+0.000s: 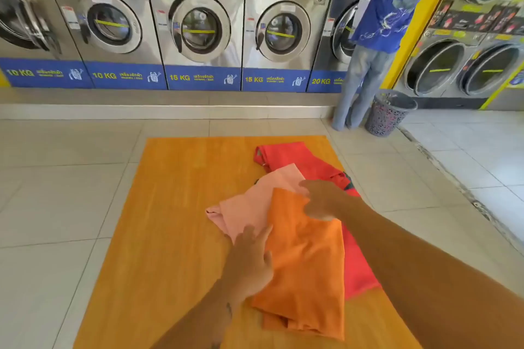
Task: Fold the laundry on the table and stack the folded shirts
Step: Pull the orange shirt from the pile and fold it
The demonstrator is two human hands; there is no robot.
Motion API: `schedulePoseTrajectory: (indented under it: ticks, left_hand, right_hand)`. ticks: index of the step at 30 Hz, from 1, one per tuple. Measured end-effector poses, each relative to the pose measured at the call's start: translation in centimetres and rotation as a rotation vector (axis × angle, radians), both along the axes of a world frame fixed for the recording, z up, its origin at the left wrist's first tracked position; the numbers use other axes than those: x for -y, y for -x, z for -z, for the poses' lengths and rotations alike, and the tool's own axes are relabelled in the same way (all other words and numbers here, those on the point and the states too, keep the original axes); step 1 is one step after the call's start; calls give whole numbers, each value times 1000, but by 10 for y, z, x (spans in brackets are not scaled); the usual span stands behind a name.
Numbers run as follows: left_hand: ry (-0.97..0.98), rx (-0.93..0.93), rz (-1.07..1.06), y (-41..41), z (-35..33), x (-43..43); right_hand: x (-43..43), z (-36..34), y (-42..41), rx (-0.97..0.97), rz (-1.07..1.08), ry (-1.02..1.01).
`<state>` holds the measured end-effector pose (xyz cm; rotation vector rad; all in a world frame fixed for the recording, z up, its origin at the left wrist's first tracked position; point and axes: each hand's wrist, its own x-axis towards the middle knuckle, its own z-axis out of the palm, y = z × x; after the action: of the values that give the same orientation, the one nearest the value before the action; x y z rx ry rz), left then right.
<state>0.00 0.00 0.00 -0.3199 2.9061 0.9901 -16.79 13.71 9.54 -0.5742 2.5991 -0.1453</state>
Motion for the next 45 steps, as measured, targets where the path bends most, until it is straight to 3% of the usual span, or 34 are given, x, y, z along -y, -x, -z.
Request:
schedulePoseTrajectory:
  ticks: [7,12,19,22,27,33,39,45]
  left_hand:
    - [57,-86,-20,14,33,-11]
    - [89,-159,-26,9,43,-17]
    - [110,-186,-189,-3,38,-49]
    - [95,-184,-287,-10,38,-66]
    - [77,47,-545,-33,44,-95]
    - [132,242,-676,-34,45,-116]
    - [-14,278,-681,-24,38,-127]
    - [-392,59,-685,-25,34,-134]
  right_hand:
    - [3,37,1,8,39,-115]
    - [-4,45,4,-110,-93,-139]
    - [-25,39,10,-92,-266,-40]
    - [-35,40,3,-262,-385,-56]
    - [-51,51,-21,-369,-496,-29]
    - [-59,53,-34,-495,-507,9]
    - [-60,54,-34,-345,-462,103]
    - [-57,53,-24,-211,-416,140]
